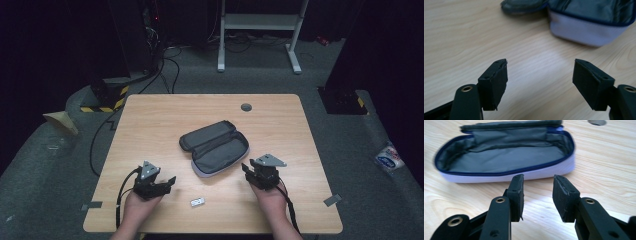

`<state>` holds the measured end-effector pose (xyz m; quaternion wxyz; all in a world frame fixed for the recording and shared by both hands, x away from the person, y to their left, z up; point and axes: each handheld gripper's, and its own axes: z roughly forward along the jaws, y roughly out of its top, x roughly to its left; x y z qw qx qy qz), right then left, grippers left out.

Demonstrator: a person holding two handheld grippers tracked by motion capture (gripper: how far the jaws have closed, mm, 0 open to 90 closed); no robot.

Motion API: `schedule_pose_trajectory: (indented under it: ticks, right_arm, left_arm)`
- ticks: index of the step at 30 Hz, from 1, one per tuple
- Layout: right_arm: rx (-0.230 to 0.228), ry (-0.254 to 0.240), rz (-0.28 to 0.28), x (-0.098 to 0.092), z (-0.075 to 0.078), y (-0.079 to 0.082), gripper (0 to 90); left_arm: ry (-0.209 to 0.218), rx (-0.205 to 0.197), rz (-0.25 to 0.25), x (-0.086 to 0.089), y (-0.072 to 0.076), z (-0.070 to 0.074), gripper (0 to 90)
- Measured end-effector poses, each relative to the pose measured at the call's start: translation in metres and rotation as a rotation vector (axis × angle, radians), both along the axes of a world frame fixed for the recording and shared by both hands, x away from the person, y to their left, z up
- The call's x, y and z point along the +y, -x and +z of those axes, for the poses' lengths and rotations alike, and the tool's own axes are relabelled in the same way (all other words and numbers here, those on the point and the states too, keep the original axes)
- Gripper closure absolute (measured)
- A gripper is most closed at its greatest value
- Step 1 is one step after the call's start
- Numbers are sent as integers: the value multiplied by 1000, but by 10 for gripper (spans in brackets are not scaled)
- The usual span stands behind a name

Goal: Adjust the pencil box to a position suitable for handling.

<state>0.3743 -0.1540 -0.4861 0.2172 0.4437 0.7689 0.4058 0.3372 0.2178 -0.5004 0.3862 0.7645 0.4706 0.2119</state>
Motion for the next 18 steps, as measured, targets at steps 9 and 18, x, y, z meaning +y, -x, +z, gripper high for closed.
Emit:
schedule_pose_trajectory:
  ticks: [9,18]
  right_arm:
    - [-1,25,-30,-9,-2,-16,603]
    - [2,-9,-84,-3,2,-60,581]
  left_arm:
    - [57,-63,16,-50,-29,15,262]
    - [-7,-22,45,-81,-48,3,232]
